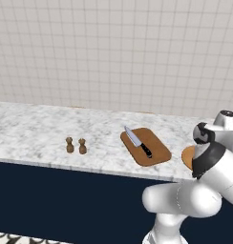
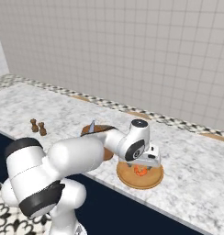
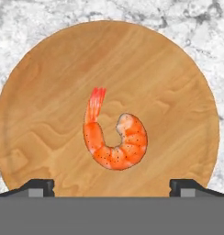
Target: Pick up the knife from the drawer and place it on the cutting board. Then place the meat from the plate to the cutting board.
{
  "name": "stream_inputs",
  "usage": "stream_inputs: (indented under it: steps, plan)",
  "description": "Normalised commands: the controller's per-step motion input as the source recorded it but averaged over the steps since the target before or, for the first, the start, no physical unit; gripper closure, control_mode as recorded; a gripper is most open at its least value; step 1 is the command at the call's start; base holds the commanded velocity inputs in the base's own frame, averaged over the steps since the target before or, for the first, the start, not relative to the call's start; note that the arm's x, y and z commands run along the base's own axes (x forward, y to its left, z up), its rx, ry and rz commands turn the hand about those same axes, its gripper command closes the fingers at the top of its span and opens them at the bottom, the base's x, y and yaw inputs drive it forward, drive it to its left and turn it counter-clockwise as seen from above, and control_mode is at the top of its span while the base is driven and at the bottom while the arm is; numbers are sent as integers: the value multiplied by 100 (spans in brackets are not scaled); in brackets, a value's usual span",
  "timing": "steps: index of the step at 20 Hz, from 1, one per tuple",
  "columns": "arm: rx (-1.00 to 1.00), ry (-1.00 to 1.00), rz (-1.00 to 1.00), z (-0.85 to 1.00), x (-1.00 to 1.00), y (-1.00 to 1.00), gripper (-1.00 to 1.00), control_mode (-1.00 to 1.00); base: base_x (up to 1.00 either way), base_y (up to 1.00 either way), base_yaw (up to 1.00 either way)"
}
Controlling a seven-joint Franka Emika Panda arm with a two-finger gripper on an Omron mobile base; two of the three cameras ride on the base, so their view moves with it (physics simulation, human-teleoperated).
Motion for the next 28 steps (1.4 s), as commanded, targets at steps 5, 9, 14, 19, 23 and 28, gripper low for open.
stream_inputs:
  steps: [5,9,14,19,23,28]
  plan:
    - [0,0,1,-32,0,0,-100,-100,0,0,0]
    - [-1,0,2,-31,0,0,-100,-100,0,0,0]
    - [0,0,2,-27,0,0,-100,-100,0,0,0]
    - [0,0,2,-17,18,0,-100,-100,0,0,0]
    - [0,0,1,-8,25,-1,-100,-100,0,0,0]
    - [0,0,0,-4,17,-4,-100,-100,0,0,0]
